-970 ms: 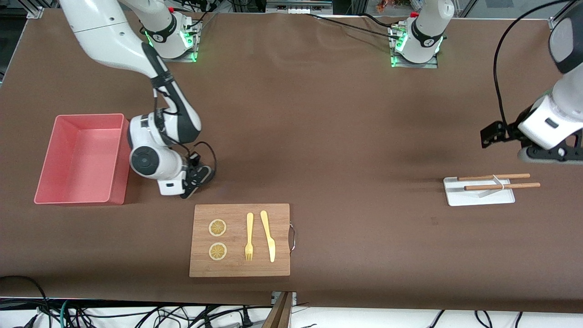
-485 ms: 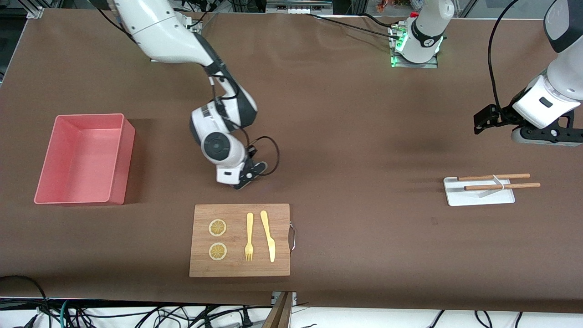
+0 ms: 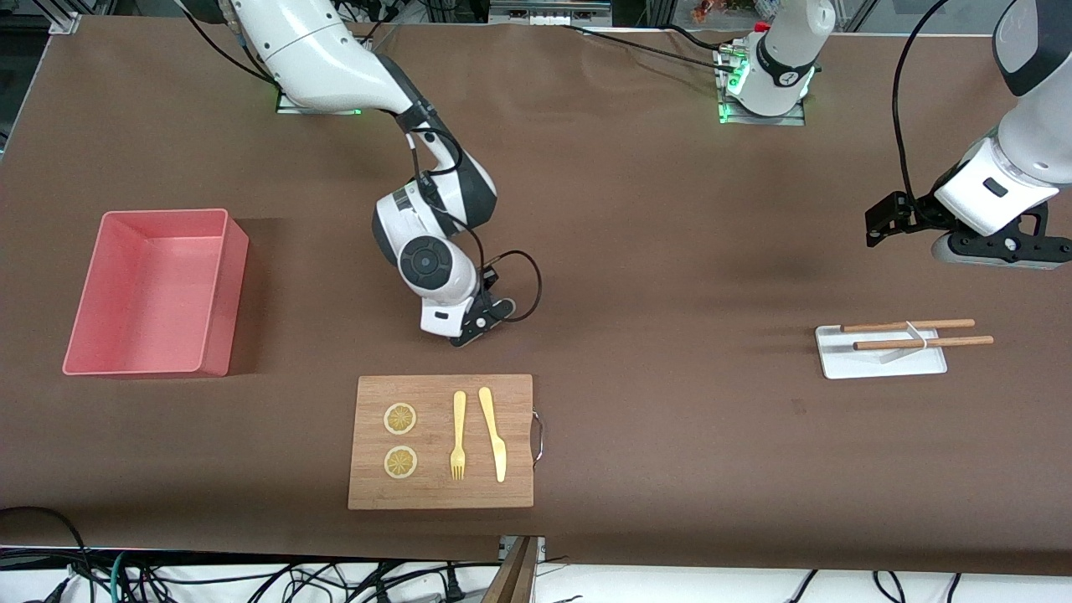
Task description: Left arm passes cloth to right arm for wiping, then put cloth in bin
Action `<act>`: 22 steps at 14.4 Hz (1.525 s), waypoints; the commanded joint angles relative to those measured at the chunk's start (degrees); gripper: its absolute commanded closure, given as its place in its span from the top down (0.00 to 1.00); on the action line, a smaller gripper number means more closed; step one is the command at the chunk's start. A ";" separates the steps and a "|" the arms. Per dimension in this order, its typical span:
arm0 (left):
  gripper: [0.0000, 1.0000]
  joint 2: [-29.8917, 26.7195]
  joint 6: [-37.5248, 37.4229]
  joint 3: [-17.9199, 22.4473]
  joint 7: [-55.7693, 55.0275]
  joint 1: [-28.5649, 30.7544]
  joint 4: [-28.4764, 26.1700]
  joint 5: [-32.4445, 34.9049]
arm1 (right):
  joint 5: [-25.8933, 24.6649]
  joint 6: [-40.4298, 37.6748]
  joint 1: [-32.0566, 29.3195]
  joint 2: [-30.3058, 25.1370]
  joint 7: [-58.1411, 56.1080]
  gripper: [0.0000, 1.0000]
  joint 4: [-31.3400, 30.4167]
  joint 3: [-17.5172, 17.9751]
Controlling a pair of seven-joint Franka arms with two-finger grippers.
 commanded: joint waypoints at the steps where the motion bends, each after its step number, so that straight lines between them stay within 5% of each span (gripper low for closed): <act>1: 1.00 -0.07 -0.92 -0.75 0.58 0.13 0.58 -0.29 | 0.89 -0.65 -5.42 -1.64 -9.53 0.00 -3.74 0.39; 13: 1.00 -0.07 -1.18 -0.84 0.58 0.13 0.58 -0.29 | -3.33 -1.97 -25.83 -11.74 -47.61 0.00 -18.95 -0.05; 22: 1.00 -0.07 -1.18 -0.84 0.58 0.22 0.58 -0.29 | -12.02 -11.88 -27.86 -20.96 -47.89 0.00 -16.95 0.21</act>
